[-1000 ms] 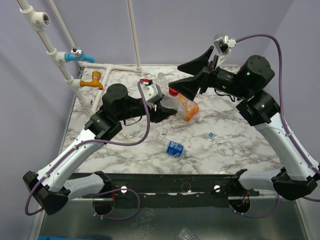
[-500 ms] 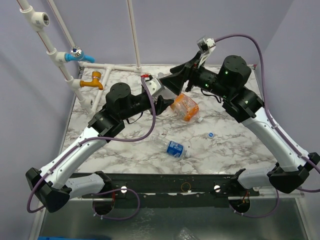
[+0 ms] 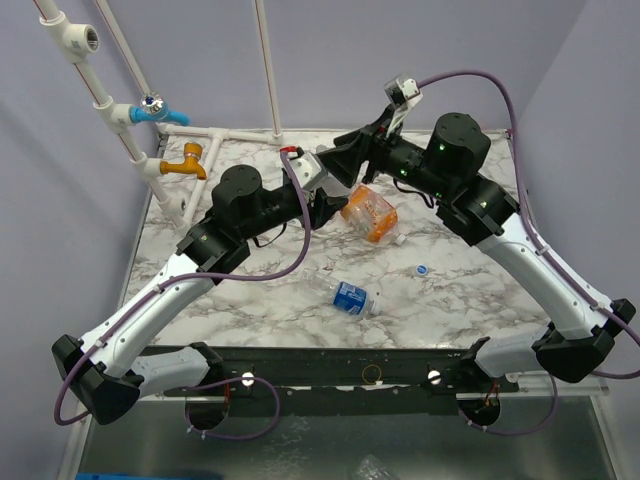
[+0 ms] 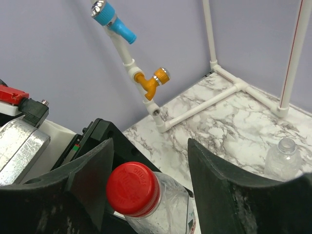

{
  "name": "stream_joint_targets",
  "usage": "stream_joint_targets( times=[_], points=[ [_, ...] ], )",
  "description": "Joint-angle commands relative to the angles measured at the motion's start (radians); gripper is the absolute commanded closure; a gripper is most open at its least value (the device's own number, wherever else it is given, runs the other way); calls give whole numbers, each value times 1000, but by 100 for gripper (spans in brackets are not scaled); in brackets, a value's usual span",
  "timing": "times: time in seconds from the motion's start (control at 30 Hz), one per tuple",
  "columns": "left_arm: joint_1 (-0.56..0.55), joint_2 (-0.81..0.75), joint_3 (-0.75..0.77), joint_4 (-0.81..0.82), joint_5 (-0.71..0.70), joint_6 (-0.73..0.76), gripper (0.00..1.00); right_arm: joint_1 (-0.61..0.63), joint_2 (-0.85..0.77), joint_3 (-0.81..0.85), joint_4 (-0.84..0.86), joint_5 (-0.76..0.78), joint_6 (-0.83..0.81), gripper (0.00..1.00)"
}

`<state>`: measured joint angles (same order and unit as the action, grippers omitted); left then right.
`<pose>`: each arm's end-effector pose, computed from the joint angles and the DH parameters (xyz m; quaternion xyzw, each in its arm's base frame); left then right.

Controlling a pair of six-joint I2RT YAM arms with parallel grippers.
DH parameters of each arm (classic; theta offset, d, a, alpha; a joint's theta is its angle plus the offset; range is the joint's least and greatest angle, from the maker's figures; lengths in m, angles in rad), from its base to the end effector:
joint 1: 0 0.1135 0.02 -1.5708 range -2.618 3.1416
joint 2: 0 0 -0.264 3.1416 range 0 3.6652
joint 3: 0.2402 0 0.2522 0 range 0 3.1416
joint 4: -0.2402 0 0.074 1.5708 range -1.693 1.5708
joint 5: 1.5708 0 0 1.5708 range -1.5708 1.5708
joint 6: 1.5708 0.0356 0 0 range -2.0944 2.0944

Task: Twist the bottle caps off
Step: Unscrew the bottle cap from the plastic bottle.

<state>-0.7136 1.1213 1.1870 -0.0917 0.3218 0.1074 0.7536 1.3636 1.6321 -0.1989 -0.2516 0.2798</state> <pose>0.1843 -0.1745 0.4244 0.3847 0.6036 -0.3151 0.6232 0.2085 0.2078 0.5022 -0.2480 0.6363 0.4328 0.5885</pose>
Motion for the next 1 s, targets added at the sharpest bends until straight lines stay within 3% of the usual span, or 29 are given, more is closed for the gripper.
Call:
stream_joint_targets(
  times=[0.0,0.1,0.27,0.5,0.6,0.87,0.97],
  points=[
    [5,-15,-6,23,10,-23,100,6,-20,16,19,47,-31,34],
    [4,-18,-3,26,3,-26,100,7,-19,17,18,39,-26,42],
    [8,-20,6,32,16,-47,100,7,-16,12,15,31,-21,77],
    [8,-18,32,28,77,-82,100,7,-52,1,25,-43,-46,97],
    [12,-20,54,20,196,-134,100,6,-100,-34,68,-175,-77,99],
    [14,-1,135,0,755,-326,100,6,-130,-58,233,-716,8,99],
    [15,0,153,0,843,-379,100,4,-112,-61,306,-869,76,99]
  ],
)
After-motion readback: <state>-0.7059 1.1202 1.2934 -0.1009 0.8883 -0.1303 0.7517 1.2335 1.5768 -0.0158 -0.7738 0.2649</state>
